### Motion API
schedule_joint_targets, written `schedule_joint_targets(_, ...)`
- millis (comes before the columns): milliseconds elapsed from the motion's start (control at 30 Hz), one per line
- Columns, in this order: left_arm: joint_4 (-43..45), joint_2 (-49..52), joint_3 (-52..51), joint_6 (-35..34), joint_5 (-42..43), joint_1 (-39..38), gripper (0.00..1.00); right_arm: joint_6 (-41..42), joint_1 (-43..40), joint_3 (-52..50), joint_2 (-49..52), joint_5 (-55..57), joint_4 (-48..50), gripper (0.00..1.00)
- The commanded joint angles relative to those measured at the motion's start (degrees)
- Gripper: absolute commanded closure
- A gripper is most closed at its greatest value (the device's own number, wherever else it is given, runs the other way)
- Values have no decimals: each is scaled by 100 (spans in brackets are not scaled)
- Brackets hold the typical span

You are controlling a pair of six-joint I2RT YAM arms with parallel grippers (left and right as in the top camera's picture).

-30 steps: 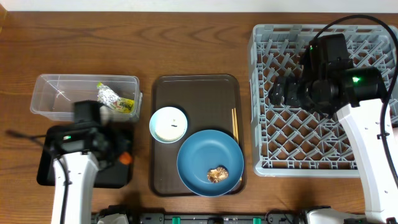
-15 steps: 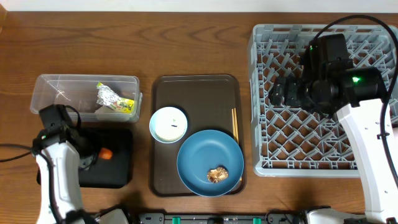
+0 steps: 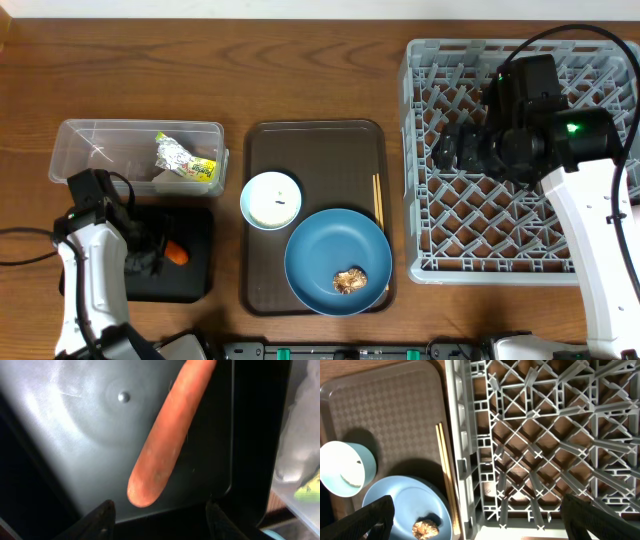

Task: Sort waste into correct bins and load items into the dishwasher rack
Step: 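Carry the carrot left and release it onto the black tray, then move the left gripper back to the blue plate's rim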

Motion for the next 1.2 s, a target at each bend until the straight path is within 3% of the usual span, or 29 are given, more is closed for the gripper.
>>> schedule_joint_targets(0,-179,-271,35,236,214,20,38,-85,37,-4,-13,15,-33,1)
schedule_joint_targets(233,-684,-828,542,2162,1731,-170,38,-79,37,-4,-13,11,-4,1)
schedule_joint_targets(533,-684,-1025,1121,3633,1528,-1969,39,9,37,-4,-13,-118,138,1)
schedule_joint_targets(700,-667,-868,1121,3711,625,-3252,39,11,37,-4,-13,-118,131,1)
schedule_joint_targets(933,-850,-643,1106,3856,385,-4605,38,52,37,-4,-13,-118,133,1)
schedule_joint_targets(1167,-1099,-496,822,3779,378,-5351,38,52,37,-4,-13,-118,146,1)
